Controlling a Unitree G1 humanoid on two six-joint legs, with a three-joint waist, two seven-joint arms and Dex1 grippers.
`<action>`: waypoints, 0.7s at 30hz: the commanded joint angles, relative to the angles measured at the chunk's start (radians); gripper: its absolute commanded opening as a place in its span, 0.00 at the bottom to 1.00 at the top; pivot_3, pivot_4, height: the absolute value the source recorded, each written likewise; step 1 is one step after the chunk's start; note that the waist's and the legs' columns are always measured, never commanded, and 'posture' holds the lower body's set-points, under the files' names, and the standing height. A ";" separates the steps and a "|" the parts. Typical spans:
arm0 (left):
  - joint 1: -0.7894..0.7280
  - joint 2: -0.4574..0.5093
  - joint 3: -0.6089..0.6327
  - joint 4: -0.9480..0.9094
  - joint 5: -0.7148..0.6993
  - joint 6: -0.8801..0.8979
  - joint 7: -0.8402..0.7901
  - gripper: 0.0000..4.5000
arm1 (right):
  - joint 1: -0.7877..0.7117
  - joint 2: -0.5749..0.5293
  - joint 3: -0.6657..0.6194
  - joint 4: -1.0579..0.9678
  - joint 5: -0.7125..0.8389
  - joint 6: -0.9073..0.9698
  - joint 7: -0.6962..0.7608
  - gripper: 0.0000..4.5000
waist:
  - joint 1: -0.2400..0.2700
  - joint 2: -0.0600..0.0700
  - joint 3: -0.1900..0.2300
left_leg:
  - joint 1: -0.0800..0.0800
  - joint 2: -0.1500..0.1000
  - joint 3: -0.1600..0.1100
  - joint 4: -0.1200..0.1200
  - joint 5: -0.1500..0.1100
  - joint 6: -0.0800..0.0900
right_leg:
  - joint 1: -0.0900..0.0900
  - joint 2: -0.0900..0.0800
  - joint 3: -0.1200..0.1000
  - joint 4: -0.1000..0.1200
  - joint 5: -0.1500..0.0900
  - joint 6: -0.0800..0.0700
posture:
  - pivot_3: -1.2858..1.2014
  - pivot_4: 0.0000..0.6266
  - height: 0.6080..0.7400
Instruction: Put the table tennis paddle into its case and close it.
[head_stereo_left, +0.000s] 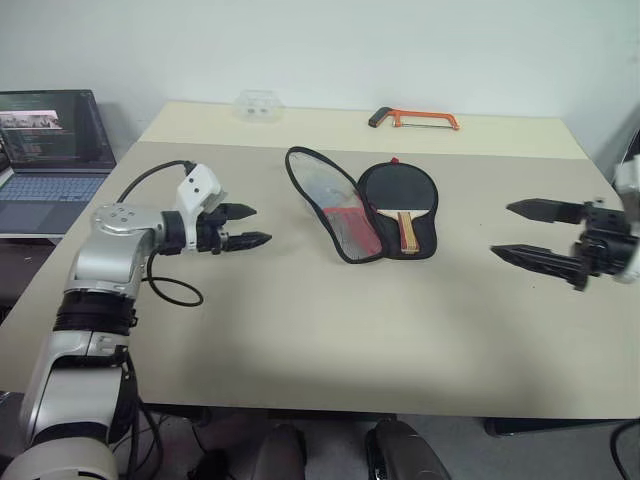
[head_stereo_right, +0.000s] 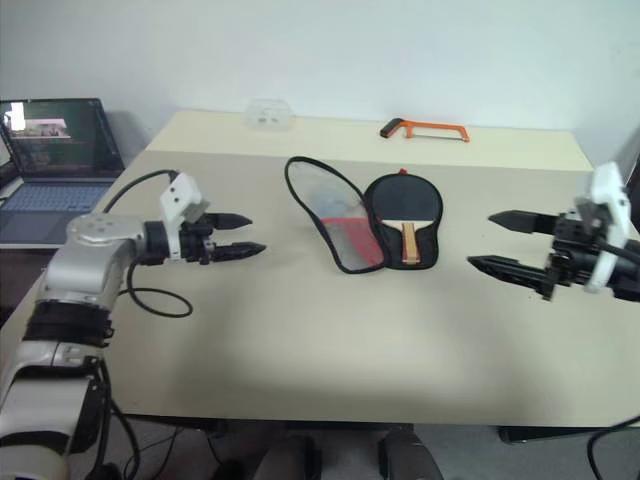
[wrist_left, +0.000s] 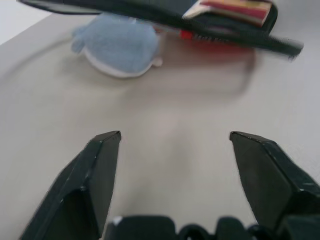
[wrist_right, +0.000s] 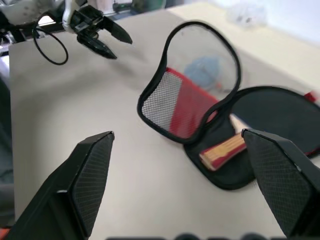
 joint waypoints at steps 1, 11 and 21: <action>-0.053 -0.022 -0.003 0.036 0.029 -0.031 0.018 0.48 | 0.058 -0.019 -0.086 0.016 0.008 -0.072 0.019 1.00 | -0.001 0.000 0.000 | 0.001 0.000 0.001 0.000 0.000 0.000 | 0.000 0.000 0.000 0.001 0.000 0.000 | 0.52 0.24 1.00; -0.147 -0.128 -0.049 0.154 0.088 -0.091 0.016 0.01 | 0.143 0.010 -0.131 0.084 -0.016 -0.180 -0.071 1.00 | -0.001 0.000 0.000 | 0.001 0.000 0.000 -0.001 0.000 0.000 | 0.000 0.000 0.002 0.001 0.000 0.000 | 0.52 0.24 1.00; -0.215 -0.317 -0.082 0.055 0.086 -0.071 0.044 0.01 | 0.202 0.003 -0.170 0.049 0.037 -0.190 -0.076 1.00 | 0.005 0.000 0.000 | 0.001 -0.001 0.000 -0.001 0.000 0.000 | 0.001 0.000 0.002 0.001 0.000 0.000 | 0.52 0.24 1.00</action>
